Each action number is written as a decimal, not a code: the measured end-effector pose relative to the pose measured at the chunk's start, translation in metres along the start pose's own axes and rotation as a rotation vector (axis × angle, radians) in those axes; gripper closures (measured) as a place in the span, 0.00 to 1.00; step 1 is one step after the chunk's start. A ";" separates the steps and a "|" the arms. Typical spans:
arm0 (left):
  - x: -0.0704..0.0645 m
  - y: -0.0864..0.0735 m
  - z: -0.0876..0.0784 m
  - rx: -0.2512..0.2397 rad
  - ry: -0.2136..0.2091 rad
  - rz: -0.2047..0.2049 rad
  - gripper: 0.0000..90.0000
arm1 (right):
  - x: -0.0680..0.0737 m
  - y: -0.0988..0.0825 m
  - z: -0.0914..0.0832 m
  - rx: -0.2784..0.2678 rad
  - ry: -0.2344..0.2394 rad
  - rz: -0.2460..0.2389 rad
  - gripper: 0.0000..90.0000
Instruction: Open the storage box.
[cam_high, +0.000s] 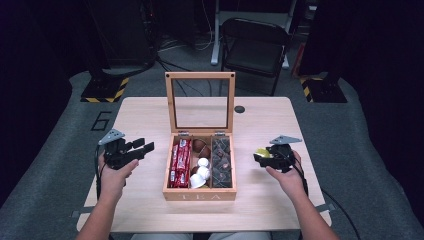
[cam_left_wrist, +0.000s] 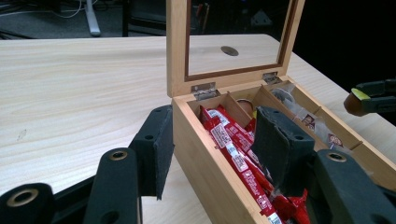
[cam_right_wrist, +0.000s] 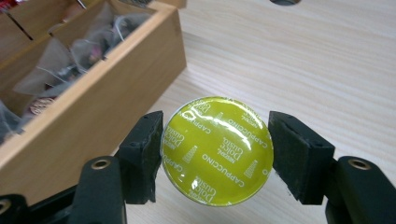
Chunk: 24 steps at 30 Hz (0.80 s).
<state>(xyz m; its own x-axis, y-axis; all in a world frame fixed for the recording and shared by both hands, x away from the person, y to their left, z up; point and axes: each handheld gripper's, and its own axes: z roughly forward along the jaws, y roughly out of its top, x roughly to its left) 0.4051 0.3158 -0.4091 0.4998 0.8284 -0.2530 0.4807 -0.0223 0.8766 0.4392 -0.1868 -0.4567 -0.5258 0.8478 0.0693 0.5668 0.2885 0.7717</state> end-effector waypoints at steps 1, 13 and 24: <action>0.000 0.000 0.000 0.003 -0.001 0.001 0.53 | -0.004 -0.004 0.001 0.005 -0.009 0.006 0.41; 0.000 -0.001 0.001 0.009 -0.001 0.003 0.53 | -0.016 -0.019 0.004 0.023 -0.038 0.058 0.41; 0.000 -0.001 0.001 0.010 -0.001 0.002 0.53 | -0.019 -0.032 0.012 0.059 -0.082 0.023 0.41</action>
<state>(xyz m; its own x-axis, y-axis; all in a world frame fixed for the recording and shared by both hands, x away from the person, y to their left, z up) 0.4053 0.3158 -0.4102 0.5016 0.8277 -0.2517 0.4866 -0.0294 0.8731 0.4386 -0.2069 -0.4899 -0.4595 0.8876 0.0327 0.6161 0.2920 0.7315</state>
